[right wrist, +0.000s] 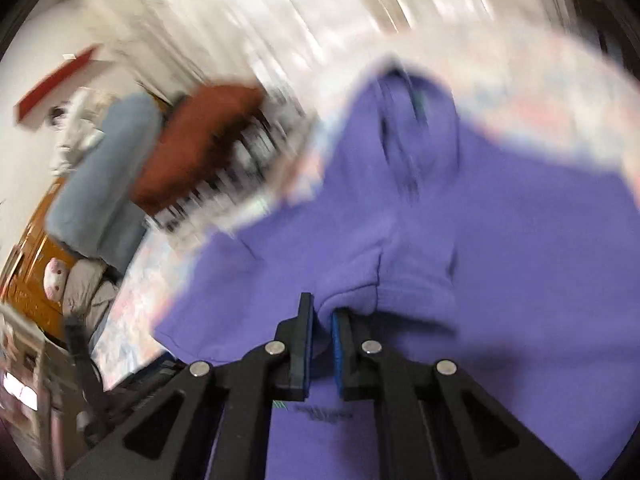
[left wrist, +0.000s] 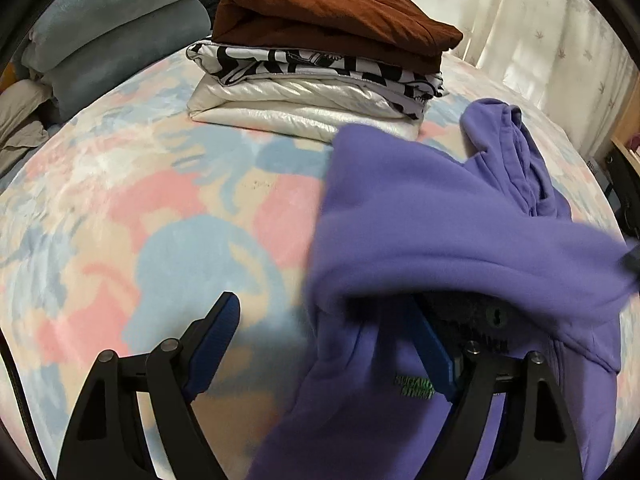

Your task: Fold large clothes

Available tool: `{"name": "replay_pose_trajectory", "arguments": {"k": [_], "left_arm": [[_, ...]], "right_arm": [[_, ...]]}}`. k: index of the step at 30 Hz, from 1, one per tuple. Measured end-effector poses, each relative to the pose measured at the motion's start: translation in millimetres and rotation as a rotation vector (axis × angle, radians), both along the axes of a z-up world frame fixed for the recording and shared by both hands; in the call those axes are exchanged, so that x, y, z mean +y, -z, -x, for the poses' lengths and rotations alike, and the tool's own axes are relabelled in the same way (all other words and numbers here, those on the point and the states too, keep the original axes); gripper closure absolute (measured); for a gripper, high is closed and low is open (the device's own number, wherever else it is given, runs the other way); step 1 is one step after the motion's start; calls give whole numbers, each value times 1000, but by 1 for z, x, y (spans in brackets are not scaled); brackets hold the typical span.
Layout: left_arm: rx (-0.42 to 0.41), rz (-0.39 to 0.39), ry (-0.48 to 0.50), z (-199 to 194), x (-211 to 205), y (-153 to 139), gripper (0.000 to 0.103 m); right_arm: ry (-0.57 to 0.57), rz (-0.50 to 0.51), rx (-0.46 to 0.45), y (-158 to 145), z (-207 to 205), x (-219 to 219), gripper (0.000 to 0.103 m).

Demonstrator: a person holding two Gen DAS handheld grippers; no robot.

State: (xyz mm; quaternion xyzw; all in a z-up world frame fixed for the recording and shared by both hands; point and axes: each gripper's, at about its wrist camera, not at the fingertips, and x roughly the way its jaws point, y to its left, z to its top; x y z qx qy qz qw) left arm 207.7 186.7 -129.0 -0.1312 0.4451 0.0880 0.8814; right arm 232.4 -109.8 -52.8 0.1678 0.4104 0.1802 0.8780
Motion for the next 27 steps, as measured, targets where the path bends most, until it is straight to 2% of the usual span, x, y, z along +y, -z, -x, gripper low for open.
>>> {"name": "replay_pose_trajectory", "arguments": {"k": [3,5,7,8,9,12,14,16,19,23,25,27], "left_arm": [[0,13,31,1,-4,1,21],[17,21,63,3,-9,5,21],[45,15,98,7,-13,10,21],[62,14,125,10,-15,11,21],[66,16,140,13,-16,12,21],[66,33,192,25,-13,4,21],[44,47,212,29,-7,-7,21],[22,48,217,27,-2,-17,21],[12,46,205,11,3,-24,21],[36,95,210,-29,4,-16,21],[66,125,219,-51,4,-5,21],[98,121,210,-74,4,7,21]], "right_arm": [[71,54,-159,-41,17,-22,95],[104,116,-206,-46,26,-36,95],[94,149,-154,-30,28,-46,90],[81,168,-84,-16,25,-51,86],[73,196,27,8,22,-59,79],[102,223,188,54,32,-86,77],[127,182,232,65,44,-107,76],[149,142,242,69,52,-124,63],[182,103,216,64,52,-139,52],[177,48,190,56,27,-144,50],[168,61,180,55,9,-141,50],[165,66,181,58,-12,-139,50]]}}
